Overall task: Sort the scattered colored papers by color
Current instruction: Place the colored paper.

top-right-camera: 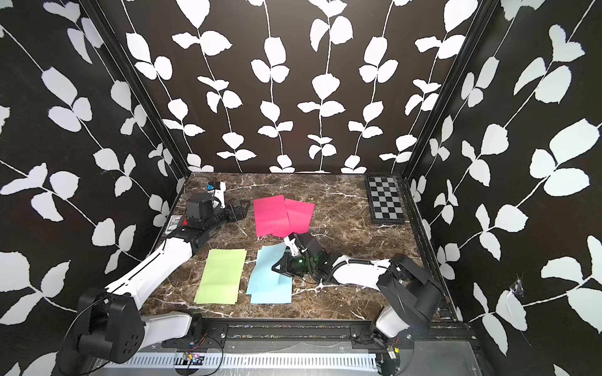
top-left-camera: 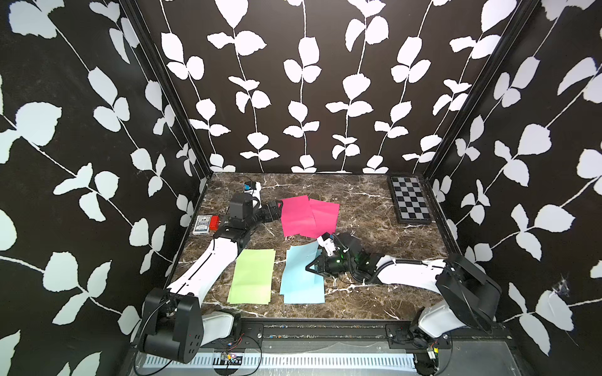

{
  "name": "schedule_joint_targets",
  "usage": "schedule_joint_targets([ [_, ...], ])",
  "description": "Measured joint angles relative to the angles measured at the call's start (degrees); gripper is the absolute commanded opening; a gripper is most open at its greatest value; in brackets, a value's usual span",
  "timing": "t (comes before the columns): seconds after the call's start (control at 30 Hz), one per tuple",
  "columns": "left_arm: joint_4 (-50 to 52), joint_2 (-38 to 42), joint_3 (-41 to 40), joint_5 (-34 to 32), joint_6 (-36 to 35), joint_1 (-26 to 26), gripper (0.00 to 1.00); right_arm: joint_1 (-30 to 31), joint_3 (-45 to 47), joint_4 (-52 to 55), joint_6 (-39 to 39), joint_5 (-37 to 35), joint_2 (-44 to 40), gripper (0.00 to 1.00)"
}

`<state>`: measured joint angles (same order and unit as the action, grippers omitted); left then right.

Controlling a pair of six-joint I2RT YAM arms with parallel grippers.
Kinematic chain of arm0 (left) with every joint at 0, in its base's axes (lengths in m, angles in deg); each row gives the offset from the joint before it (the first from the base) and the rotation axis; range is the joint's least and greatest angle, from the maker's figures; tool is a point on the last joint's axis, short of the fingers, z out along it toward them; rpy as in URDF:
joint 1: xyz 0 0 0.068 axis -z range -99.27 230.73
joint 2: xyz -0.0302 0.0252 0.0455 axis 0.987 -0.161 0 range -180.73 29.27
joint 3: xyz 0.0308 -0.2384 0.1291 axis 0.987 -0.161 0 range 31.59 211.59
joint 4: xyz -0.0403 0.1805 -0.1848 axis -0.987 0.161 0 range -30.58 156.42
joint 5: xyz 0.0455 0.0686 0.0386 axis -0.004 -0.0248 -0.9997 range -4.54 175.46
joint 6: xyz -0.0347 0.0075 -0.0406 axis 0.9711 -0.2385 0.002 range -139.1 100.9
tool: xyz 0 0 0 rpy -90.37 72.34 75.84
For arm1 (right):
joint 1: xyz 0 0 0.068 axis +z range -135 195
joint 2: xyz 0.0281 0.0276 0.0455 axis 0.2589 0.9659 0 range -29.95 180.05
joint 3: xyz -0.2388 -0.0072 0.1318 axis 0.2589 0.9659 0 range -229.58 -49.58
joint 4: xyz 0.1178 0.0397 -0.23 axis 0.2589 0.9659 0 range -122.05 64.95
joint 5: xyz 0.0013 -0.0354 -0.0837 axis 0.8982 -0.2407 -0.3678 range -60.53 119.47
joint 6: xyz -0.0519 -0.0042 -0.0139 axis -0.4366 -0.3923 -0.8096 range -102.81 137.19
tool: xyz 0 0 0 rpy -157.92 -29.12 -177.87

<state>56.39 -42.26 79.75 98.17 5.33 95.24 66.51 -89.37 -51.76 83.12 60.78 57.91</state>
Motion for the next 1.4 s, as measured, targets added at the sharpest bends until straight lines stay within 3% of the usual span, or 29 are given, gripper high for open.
schedule_joint_targets([
  [1.4,-0.2,-4.8,-0.2,0.6,0.0,0.1,0.87,0.0,8.5,-4.4,3.6,-0.8,1.9,0.0],
])
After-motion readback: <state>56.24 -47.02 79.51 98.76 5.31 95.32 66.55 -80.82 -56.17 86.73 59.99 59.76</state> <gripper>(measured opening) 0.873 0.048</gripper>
